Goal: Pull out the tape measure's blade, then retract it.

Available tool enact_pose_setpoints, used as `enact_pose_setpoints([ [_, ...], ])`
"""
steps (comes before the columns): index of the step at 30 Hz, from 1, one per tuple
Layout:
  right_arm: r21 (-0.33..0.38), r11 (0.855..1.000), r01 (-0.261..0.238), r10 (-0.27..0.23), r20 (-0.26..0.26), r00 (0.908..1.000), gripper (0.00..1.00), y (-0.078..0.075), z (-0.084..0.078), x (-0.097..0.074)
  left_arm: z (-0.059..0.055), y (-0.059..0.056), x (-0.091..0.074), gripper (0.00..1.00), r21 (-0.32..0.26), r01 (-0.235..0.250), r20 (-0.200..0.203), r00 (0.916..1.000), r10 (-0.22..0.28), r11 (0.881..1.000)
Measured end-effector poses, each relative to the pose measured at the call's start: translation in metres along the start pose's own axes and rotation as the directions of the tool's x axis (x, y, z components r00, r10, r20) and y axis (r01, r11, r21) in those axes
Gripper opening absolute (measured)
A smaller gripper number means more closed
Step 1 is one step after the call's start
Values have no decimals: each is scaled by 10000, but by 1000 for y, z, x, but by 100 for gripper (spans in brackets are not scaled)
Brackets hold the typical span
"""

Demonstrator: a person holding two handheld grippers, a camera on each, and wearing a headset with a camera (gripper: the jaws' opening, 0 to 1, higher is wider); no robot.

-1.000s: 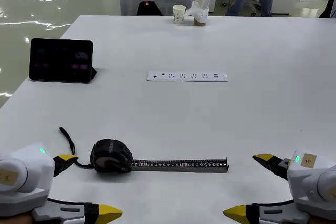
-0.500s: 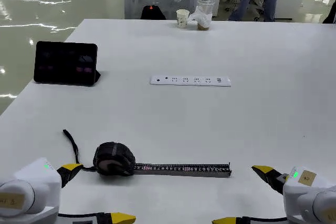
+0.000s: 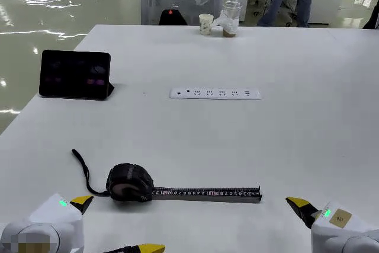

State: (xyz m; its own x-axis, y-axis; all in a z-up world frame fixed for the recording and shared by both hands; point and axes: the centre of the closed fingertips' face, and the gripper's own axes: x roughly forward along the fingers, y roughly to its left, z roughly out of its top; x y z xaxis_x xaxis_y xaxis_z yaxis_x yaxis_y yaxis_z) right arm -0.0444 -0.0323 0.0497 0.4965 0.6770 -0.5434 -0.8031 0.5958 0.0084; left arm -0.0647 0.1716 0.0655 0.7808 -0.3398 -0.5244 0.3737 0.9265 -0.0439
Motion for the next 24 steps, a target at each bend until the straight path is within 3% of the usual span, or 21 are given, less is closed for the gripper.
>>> enact_pose_setpoints([
  [5, 160, 9998, 94, -95, 87, 9999, 99, 5, 3, 0, 0, 2, -1, 99, 43, -373, -15, 9993, 373, 9993],
  [8, 183, 9996, 220, -222, 99, 9997, 99, 6, 5, -2, -1, 0, -2, 99, -167, -354, -37, 9994, 354, 9992],
  [24, 130, 9997, 210, -211, 74, 9997, 99, 13, 10, -3, 3, -4, -2, 99, -15, -532, -51, 9986, 532, 9986],
])
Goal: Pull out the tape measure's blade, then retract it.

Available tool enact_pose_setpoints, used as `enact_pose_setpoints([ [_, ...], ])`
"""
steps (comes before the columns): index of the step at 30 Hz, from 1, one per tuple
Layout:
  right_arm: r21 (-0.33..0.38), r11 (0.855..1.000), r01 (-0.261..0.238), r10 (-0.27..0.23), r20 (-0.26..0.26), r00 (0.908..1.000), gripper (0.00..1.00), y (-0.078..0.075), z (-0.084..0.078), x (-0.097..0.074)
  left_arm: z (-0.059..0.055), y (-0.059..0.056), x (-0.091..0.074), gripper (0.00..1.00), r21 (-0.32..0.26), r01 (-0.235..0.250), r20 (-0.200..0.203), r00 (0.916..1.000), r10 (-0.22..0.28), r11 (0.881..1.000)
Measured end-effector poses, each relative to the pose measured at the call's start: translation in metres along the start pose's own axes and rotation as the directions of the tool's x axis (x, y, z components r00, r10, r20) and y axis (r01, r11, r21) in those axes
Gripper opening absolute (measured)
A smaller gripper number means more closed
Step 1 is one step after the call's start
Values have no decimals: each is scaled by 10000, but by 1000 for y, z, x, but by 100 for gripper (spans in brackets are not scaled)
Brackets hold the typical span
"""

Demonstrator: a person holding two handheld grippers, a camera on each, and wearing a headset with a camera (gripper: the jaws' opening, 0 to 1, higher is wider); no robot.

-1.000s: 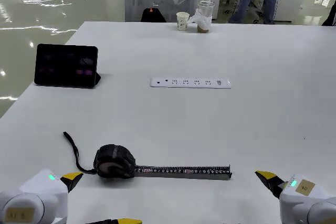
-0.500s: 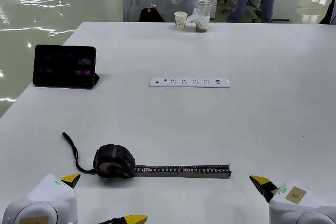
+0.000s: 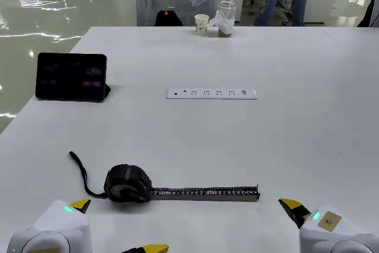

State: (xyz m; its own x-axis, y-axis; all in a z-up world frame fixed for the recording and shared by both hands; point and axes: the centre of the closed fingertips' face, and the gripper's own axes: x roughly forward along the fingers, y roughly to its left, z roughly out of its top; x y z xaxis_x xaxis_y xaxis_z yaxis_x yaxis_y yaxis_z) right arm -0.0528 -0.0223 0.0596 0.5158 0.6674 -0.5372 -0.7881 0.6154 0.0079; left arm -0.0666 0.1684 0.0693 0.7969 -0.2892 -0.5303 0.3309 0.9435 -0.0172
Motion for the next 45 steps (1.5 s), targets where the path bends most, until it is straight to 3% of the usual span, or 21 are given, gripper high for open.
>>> enact_pose_setpoints([
  [27, 30, 9999, -122, 123, -83, 9999, 99, 0, -1, -1, 1, 2, 2, 99, -67, -266, -17, 9996, 266, 9996],
  [38, -167, 9982, -581, 580, -79, 9983, 99, 1, -4, -4, 2, -1, 7, 99, -202, -313, -2, 9995, 313, 9993],
  [45, -317, 9953, -918, 913, -173, 9957, 99, -3, -6, -5, 2, 3, 10, 99, -357, -485, -20, 9988, 485, 9982],
])
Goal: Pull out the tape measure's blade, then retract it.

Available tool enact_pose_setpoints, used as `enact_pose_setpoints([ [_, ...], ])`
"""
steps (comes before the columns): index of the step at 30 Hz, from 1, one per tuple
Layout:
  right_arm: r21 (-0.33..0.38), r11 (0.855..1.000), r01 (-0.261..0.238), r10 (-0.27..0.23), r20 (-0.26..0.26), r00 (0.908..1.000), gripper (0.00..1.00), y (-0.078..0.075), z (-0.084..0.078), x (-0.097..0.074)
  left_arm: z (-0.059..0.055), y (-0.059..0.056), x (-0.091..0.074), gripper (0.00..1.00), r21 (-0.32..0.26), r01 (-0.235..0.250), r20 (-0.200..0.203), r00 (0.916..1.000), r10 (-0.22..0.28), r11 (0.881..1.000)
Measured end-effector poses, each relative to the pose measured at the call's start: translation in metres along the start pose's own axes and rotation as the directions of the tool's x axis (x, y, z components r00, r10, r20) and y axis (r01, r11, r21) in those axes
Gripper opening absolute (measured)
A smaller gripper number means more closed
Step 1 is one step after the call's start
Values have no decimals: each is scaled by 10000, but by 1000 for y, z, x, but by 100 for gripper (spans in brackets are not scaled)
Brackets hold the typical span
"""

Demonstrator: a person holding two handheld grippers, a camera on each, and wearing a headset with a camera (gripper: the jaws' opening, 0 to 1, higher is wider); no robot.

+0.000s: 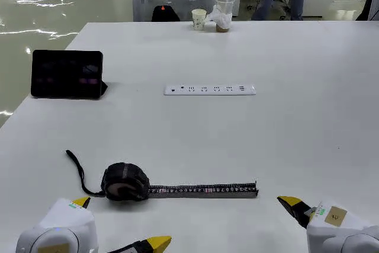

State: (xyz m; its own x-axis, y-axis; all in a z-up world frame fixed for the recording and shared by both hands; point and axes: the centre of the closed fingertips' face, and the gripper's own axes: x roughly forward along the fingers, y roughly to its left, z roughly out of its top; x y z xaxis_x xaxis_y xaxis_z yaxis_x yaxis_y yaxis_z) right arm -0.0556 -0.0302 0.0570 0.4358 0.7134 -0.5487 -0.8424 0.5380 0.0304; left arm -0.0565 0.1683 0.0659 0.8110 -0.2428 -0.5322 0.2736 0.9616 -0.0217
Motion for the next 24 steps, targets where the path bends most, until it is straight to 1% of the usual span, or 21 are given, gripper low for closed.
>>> enact_pose_setpoints([
  [6, -253, 9988, -412, 411, -28, 9992, 98, 1, 0, 1, -1, 4, 5, 99, -244, -117, -38, 9999, 116, 9996],
  [12, -373, 9974, -623, 624, 16, 9980, 99, -4, 2, 2, -1, 7, 9, 99, -298, -234, -61, 9997, 232, 9993],
  [15, -360, 9967, -722, 727, 117, 9973, 99, -7, 2, 2, -1, 9, 10, 99, -340, -282, -52, 9996, 281, 9990],
  [16, -383, 9967, -719, 721, 27, 9974, 99, -9, 0, 3, -1, 10, 11, 99, -363, -292, -64, 9996, 290, 9989],
  [24, -547, 9940, -944, 935, -180, 9955, 96, -18, -5, 7, -1, 18, 18, 99, -484, -445, -76, 9990, 442, 9978],
])
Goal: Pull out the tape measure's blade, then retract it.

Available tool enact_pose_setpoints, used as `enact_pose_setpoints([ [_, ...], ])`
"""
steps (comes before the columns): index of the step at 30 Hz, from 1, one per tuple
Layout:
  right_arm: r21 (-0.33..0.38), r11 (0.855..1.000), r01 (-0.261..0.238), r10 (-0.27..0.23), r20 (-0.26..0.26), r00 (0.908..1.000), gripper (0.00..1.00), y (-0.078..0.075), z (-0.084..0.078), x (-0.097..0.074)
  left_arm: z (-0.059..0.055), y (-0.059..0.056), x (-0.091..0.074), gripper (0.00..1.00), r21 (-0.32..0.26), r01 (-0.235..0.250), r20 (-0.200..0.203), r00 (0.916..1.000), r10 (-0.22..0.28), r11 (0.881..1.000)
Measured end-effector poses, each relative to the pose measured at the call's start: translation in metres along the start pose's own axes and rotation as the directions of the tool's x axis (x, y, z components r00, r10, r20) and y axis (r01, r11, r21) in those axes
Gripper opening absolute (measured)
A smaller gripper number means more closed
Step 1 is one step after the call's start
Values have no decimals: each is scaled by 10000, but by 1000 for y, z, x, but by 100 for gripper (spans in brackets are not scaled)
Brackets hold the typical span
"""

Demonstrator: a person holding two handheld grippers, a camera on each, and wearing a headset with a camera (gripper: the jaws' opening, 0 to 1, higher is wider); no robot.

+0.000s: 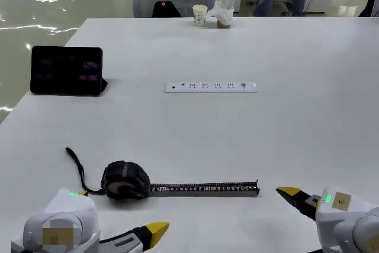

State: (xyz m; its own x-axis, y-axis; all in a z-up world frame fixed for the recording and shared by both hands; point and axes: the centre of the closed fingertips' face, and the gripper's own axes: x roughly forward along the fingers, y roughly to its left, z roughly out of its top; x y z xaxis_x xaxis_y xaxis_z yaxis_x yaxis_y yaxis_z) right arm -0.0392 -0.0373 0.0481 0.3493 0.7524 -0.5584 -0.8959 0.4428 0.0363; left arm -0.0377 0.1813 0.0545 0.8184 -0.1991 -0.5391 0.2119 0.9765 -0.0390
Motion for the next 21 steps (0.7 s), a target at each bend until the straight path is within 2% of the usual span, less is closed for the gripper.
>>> enact_pose_setpoints([
  [7, -245, 9995, -175, 171, -152, 9997, 94, -9, -1, 3, 3, 6, 5, 99, -107, -101, 15, 9999, 101, 9999],
  [15, -612, 9971, -450, 428, -367, 9984, 91, -21, -2, 6, 7, 14, 13, 99, -499, -257, 4, 9997, 258, 9984],
  [21, -958, 9933, -640, 575, -693, 9959, 88, -31, -6, 8, 11, 19, 20, 99, -588, -383, -1, 9993, 384, 9975],
])
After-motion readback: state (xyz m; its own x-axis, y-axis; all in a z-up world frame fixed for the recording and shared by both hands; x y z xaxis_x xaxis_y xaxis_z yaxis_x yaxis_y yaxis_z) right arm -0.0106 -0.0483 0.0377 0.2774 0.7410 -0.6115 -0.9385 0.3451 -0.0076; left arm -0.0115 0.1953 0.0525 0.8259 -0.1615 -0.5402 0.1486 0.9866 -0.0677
